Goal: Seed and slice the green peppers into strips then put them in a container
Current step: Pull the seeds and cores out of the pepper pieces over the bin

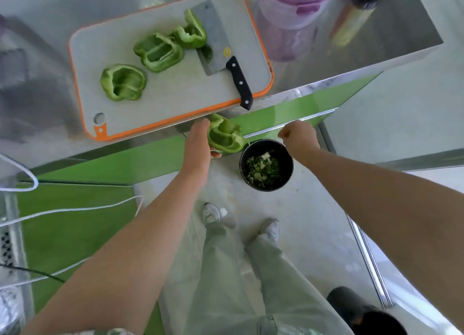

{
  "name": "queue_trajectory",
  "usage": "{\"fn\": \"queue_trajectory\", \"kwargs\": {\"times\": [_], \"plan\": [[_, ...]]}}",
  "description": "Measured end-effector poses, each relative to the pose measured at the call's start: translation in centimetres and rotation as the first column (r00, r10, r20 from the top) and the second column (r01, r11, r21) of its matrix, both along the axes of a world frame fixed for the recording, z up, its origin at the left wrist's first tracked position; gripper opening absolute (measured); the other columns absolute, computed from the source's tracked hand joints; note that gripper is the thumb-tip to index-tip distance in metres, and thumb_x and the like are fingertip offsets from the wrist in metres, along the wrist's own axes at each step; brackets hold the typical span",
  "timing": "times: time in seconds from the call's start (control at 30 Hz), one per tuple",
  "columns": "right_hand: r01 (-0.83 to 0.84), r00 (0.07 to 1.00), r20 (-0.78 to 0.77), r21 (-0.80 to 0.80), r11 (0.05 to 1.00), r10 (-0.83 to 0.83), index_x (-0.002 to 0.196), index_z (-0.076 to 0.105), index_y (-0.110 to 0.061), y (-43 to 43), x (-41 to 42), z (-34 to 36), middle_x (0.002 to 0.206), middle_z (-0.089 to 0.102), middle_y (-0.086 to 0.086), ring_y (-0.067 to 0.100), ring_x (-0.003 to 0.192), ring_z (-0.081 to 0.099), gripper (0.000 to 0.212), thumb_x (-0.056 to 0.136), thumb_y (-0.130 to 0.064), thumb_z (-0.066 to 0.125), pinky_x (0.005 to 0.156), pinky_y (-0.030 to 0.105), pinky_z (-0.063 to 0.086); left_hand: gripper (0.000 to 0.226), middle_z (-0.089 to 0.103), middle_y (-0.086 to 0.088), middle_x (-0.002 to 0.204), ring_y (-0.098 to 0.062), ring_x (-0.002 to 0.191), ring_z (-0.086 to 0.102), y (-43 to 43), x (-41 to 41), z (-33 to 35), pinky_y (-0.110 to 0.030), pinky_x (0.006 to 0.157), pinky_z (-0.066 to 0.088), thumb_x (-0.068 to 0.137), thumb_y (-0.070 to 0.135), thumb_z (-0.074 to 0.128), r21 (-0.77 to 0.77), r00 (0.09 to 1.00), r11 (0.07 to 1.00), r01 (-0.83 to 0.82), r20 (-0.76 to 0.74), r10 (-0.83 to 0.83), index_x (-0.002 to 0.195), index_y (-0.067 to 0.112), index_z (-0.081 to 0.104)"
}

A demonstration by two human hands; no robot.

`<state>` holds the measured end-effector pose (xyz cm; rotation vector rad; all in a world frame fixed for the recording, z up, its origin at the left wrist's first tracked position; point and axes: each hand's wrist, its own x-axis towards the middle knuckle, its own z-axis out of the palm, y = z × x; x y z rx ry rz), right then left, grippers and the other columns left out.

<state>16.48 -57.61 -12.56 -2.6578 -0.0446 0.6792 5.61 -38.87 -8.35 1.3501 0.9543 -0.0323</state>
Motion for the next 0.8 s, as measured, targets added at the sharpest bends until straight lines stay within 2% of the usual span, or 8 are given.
{"fn": "queue_trajectory", "kwargs": {"times": [0.13, 0.2, 0.27, 0.33, 0.43, 0.53, 0.67, 0.8], "plan": [[-0.030, 1.000, 0.000, -0.097, 0.995, 0.030, 0.088, 0.074, -0.016, -0.4, 0.1, 0.3, 0.090, 0.072, 0.003, 0.024, 0.083, 0.066, 0.009, 0.082, -0.015, 0.068, 0.072, 0.030, 0.054, 0.029, 0.064, -0.005, 0.099, -0.015, 0.082, 0.062, -0.8, 0.6, -0.7, -0.026, 0.061, 0.050, 0.103, 0.035, 0.036, -0.016, 0.999, 0.999, 0.049, 0.001, -0.049, 0.108, 0.016, 0.058], [-0.055, 0.998, -0.029, -0.061, 0.997, 0.054, 0.099, 0.073, -0.020, -0.8, 0.1, -0.2, 0.103, 0.071, 0.004, 0.024, 0.093, 0.066, 0.016, 0.086, -0.018, 0.063, 0.080, 0.032, 0.054, 0.028, 0.065, -0.004, 0.097, -0.014, 0.080, 0.062, -1.1, 0.9, -1.0, -0.026, 0.061, 0.050, 0.103, 0.035, 0.036, -0.010, 0.997, 0.997, 0.081, 0.001, -0.081, 0.104, 0.020, 0.059], [-0.097, 0.991, -0.095, -0.017, 0.995, 0.094, 0.123, 0.063, -0.019, -1.0, 0.1, -0.6, 0.128, 0.061, 0.007, 0.026, 0.113, 0.058, 0.032, 0.094, -0.014, 0.052, 0.094, 0.033, 0.048, 0.027, 0.066, -0.004, 0.097, -0.015, 0.079, 0.062, -1.4, 1.2, -1.1, -0.024, 0.059, 0.049, 0.103, 0.036, 0.036, -0.014, 0.996, 0.996, 0.090, -0.006, -0.090, 0.103, 0.022, 0.059], [-0.084, 0.982, -0.166, 0.005, 0.996, 0.084, 0.133, 0.055, -0.010, -1.1, 0.2, -0.7, 0.132, 0.056, 0.013, 0.029, 0.118, 0.054, 0.036, 0.098, -0.013, 0.043, 0.095, 0.033, 0.044, 0.026, 0.066, -0.006, 0.101, -0.016, 0.079, 0.063, -1.7, 1.6, -1.4, -0.024, 0.057, 0.050, 0.102, 0.036, 0.037, -0.015, 0.994, 0.994, 0.109, -0.021, -0.109, 0.106, 0.020, 0.058], [0.060, 0.961, -0.274, 0.114, 0.992, -0.026, 0.118, 0.060, 0.007, -1.3, 0.2, -1.0, 0.112, 0.062, 0.021, 0.029, 0.100, 0.056, 0.040, 0.102, -0.019, 0.035, 0.080, 0.031, 0.041, 0.021, 0.067, -0.001, 0.094, -0.011, 0.073, 0.066, -2.7, 1.8, -1.5, -0.027, 0.061, 0.053, 0.101, 0.035, 0.046, -0.016, 0.984, 0.984, 0.177, -0.030, -0.177, 0.112, 0.019, 0.052], [0.239, 0.925, -0.346, 0.214, 0.947, -0.155, 0.121, 0.061, 0.000, -2.0, 0.2, -1.3, 0.118, 0.061, 0.015, 0.026, 0.110, 0.055, 0.043, 0.101, -0.031, 0.038, 0.092, 0.035, 0.040, 0.039, 0.068, 0.000, 0.094, -0.008, 0.079, 0.068, -4.0, 2.0, -1.9, -0.030, 0.073, 0.057, 0.097, 0.035, 0.058, 0.020, 0.956, 0.955, 0.295, -0.009, -0.295, 0.126, 0.012, 0.049], [0.331, 0.929, -0.261, 0.279, 0.901, -0.261, 0.111, 0.069, -0.009, -3.8, 0.7, -1.8, 0.107, 0.070, 0.008, 0.020, 0.099, 0.064, 0.023, 0.090, -0.011, 0.060, 0.089, 0.028, 0.049, 0.062, 0.068, 0.003, 0.101, -0.015, 0.097, 0.067, -5.1, 2.7, -2.1, -0.038, 0.088, 0.056, 0.075, 0.062, 0.062, 0.157, 0.910, 0.896, 0.415, -0.049, -0.413, 0.117, 0.017, 0.058], [0.290, 0.955, -0.138, 0.246, 0.925, -0.262, 0.083, 0.072, -0.012, -4.8, 0.7, -2.0, 0.081, 0.074, 0.002, 0.007, 0.070, 0.062, 0.010, 0.086, -0.020, 0.067, 0.069, 0.025, 0.052, 0.059, 0.070, 0.000, 0.098, -0.019, 0.095, 0.069, -5.8, 3.1, -2.2, -0.043, 0.087, 0.057, 0.070, 0.066, 0.062, 0.166, 0.915, 0.900, 0.404, -0.063, -0.399, 0.105, 0.019, 0.061]]}}
